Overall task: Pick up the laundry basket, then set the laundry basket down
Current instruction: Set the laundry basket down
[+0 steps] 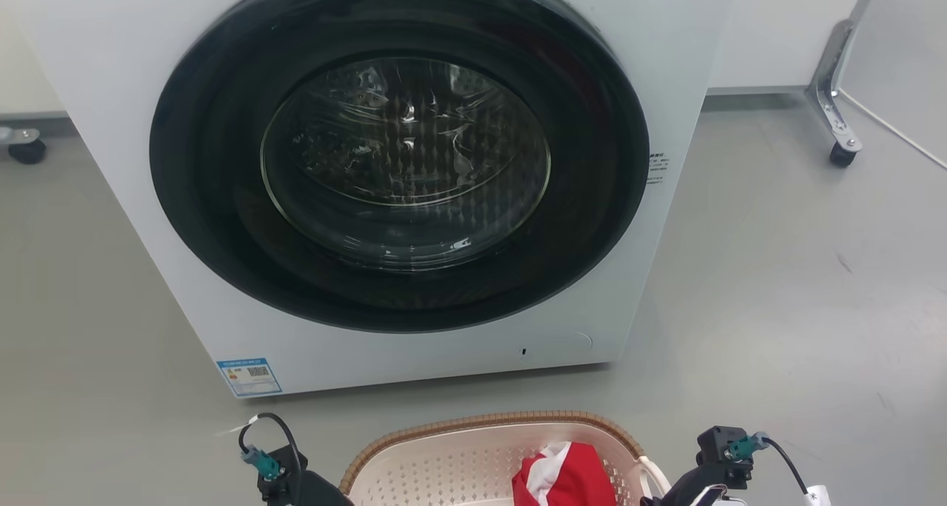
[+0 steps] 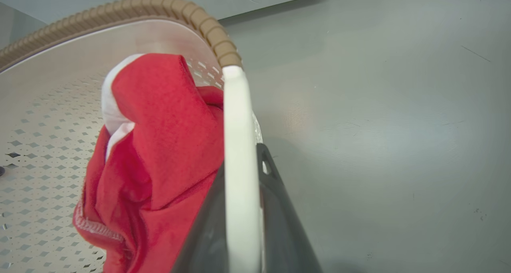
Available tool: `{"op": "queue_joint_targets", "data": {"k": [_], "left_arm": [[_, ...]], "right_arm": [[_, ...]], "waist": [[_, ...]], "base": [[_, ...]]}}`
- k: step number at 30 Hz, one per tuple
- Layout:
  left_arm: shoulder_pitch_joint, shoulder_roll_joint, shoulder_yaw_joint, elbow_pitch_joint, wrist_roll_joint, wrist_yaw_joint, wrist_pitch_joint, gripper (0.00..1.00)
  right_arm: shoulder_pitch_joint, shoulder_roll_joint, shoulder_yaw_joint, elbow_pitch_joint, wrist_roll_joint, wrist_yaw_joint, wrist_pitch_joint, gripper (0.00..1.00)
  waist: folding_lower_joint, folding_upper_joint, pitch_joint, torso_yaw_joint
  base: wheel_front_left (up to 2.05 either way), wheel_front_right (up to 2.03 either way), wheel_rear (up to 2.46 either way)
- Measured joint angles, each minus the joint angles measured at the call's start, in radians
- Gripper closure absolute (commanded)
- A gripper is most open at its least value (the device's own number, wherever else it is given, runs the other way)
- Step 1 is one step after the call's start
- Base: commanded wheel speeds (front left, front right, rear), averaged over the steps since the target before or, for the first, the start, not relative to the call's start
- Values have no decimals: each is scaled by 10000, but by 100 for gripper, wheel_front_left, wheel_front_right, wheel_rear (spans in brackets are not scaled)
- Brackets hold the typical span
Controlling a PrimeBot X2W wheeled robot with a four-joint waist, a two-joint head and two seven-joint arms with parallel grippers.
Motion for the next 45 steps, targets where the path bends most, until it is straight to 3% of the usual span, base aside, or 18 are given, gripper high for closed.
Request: {"op": "queue_joint_targets", "data": {"k": [17,45], "left_arm": [[-379,35,-387,-554,-234,297,-941,100],[-2467,96,-510,-840,238,380,-2861,100]], "right_arm": [[-601,-102,-6,-35,-15,0,-614,100],[-2726,-291,-63,-399,-192,-171,-1939,100]], "waist": [[1,1,1369,109],[2,2,5324,188]], "base": [[0,0,0],[0,0,0]]}}
